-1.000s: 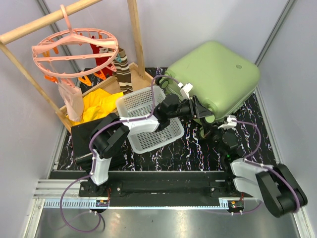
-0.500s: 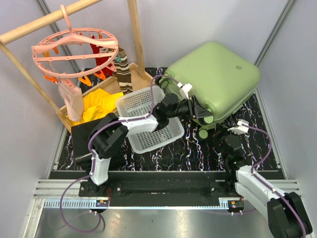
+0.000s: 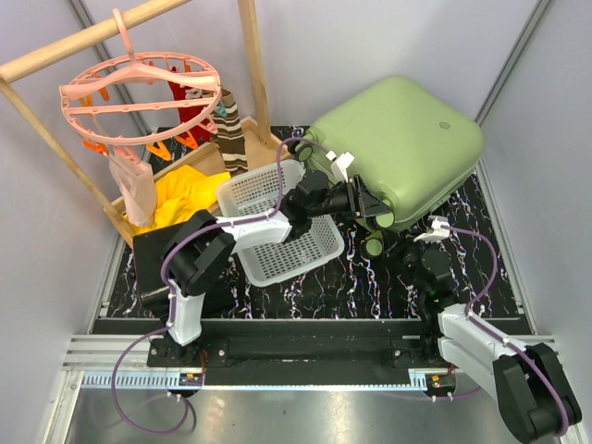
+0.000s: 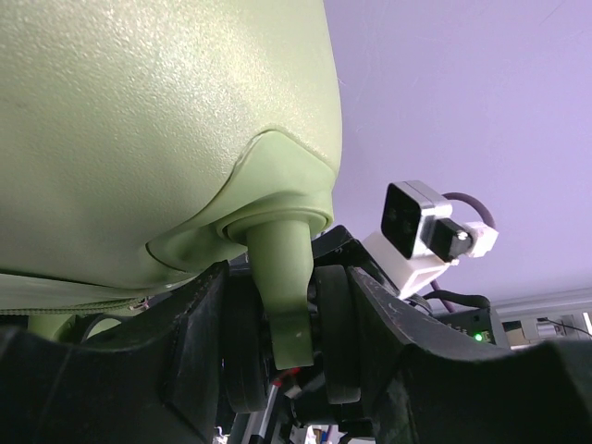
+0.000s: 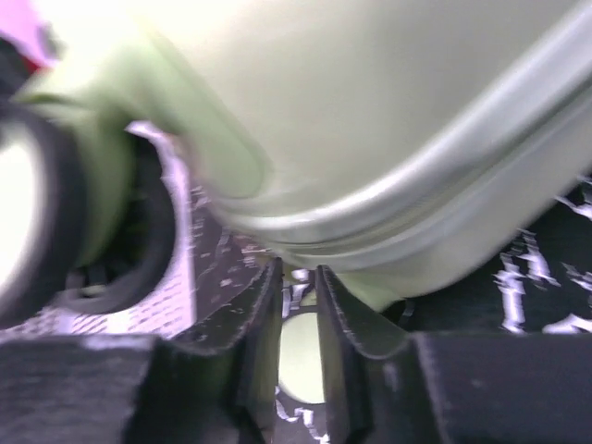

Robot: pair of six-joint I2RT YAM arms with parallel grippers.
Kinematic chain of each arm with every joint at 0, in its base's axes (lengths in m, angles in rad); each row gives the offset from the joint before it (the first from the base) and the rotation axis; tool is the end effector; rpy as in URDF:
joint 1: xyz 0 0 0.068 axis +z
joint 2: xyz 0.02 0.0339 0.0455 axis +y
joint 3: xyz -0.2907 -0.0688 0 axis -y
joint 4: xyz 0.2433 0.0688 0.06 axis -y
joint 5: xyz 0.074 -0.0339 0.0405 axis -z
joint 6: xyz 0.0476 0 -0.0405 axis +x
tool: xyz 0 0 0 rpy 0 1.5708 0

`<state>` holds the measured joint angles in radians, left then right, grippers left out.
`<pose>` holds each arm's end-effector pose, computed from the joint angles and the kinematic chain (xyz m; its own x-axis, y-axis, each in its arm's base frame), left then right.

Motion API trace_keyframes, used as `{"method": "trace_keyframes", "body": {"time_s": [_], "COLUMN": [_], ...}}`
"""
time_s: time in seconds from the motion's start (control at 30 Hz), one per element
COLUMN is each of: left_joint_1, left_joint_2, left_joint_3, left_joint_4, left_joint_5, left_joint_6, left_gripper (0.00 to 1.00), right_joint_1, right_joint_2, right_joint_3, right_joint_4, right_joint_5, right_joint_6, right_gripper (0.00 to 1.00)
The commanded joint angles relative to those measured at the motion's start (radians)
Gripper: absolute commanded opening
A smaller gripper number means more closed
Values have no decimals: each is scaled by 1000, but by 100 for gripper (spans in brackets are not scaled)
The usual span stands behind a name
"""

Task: Open, take out, and arrange the luggage
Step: Unzip the luggage

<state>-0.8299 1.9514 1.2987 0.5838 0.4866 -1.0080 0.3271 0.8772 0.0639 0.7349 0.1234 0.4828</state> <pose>0.3032 -0.3644 0.2753 -0.8427 -0.1863 -0.5051 0.4767 0.1776 -0.8609 0.1589 0.0477 0.1920 -0.1598 0.4323 -0.8875 -0.1451 0.8790 0.4543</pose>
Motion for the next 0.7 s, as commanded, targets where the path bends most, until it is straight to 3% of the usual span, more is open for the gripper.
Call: {"method": "trace_keyframes", "body": {"time_s": [0.0,0.2,0.67], "left_joint_1": [-20,-43,-81], "left_joint_2": [-137,-114,-95], "left_joint_3": [62,97,143], "left_joint_4": [318,309,274], "left_joint_5": [52,63,70], "left_joint_6": [-18,-21,-1], "left_gripper": [0,0,0], "right_joint_1": [6,7,9], "right_joint_2": [-56,-46,95], "right_joint_3": [33,48,67], "right_joint_4": [20,-11,98], "right_joint_5": [-104,-103,-70], "right_joint_6": [0,-23,-27], "right_gripper": [37,43,43]}}
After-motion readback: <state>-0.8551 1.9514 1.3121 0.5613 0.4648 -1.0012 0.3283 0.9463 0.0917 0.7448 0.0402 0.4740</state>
